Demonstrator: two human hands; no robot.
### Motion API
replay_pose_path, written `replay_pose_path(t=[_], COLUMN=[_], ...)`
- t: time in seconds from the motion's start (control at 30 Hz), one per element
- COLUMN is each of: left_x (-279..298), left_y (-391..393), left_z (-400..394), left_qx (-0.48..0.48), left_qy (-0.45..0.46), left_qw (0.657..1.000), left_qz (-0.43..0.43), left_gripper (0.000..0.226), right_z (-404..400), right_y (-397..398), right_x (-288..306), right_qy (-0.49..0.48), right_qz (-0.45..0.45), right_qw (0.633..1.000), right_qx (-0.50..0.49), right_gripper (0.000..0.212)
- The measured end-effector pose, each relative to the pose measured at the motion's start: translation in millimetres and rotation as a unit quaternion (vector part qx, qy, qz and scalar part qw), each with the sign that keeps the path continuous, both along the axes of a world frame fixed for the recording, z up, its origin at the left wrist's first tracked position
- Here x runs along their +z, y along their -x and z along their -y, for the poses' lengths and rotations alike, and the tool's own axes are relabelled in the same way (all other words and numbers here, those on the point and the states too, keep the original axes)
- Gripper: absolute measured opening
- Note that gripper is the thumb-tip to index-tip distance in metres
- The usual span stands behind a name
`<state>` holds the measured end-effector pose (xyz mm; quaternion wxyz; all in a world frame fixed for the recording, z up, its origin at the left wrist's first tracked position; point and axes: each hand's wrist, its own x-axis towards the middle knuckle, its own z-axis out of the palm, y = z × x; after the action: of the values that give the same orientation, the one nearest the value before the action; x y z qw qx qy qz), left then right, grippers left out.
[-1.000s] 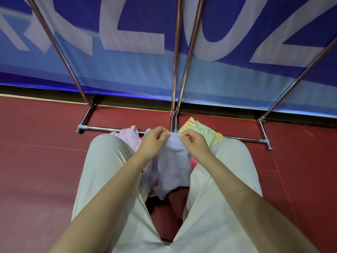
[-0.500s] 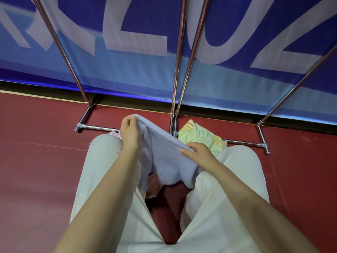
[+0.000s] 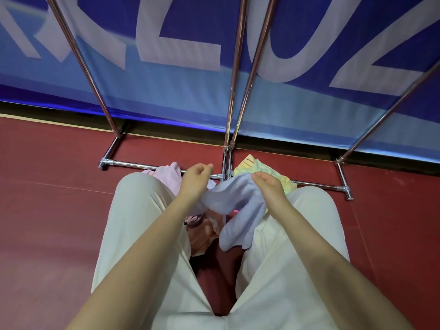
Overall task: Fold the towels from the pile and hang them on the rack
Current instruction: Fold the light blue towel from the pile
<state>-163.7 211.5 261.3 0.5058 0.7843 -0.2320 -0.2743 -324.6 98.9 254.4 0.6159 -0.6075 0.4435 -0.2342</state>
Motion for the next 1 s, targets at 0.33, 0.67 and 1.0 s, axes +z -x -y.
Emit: replay_pose_path(t=[0.33, 0.67, 1.0], left_x=[-12, -15, -7], left_y=[27, 37, 20], left_z=[-1, -1, 4], left_qx=[-0.122, -0.174, 0.028], left_qy=[0.009, 0.003, 0.067], left_qw=[0.992, 0.983, 0.996], left_qz=[-0.02, -0.062, -0.047], left_gripper=[0.031, 0.043, 0.015], right_z=[-5, -5, -19], right_y=[-6, -1, -4], right_x=[-3, 0, -8], right_qy=[-0.052, -0.069, 0.104], right_qz=[0.006, 0.033, -0.097], right_qw=[0.998, 0.996, 0.974], right_qx=[0.039, 0.037, 0.176], right_gripper=[0.013, 0.015, 0.025])
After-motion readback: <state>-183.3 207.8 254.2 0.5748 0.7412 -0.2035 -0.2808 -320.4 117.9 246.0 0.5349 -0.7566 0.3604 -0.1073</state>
